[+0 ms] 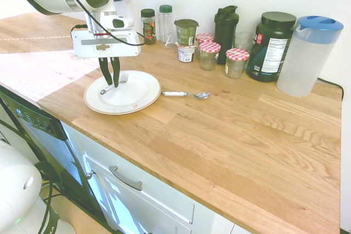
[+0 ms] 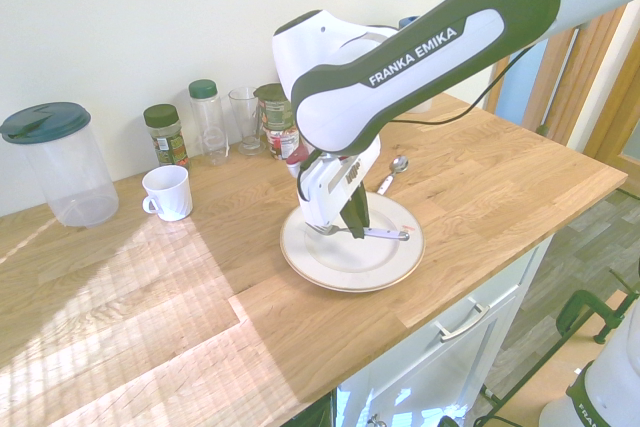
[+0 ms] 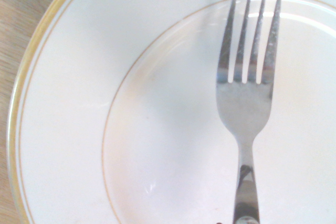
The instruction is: Put the fork into the plate
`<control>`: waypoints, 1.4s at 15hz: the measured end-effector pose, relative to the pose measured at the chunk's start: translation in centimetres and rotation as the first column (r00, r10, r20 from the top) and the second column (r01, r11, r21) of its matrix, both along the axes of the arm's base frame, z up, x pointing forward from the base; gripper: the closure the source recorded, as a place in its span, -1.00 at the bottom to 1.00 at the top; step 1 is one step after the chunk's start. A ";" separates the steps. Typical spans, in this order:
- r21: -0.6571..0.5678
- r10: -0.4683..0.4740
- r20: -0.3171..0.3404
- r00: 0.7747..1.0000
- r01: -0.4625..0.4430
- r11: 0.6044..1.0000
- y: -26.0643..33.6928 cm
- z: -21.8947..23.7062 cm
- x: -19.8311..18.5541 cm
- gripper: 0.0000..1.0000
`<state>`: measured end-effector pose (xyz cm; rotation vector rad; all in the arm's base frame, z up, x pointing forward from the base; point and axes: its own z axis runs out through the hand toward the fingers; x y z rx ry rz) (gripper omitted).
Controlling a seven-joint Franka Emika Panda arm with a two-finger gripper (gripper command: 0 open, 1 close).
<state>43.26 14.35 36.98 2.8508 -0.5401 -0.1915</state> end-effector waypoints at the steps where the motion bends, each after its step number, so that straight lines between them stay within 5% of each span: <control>1: 0.005 -0.001 -0.004 1.000 0.001 1.000 0.0 0.1 0.1 1.00; 8: 0.027 0.006 -0.041 0.999 -0.005 1.000 -0.6 -1.3 1.6 1.00; 9: 0.026 0.010 -0.047 0.999 -0.009 1.000 -0.4 -1.7 1.7 -1.00; 21: -0.001 0.001 -0.037 0.999 -0.001 1.000 0.3 -2.8 1.9 -1.00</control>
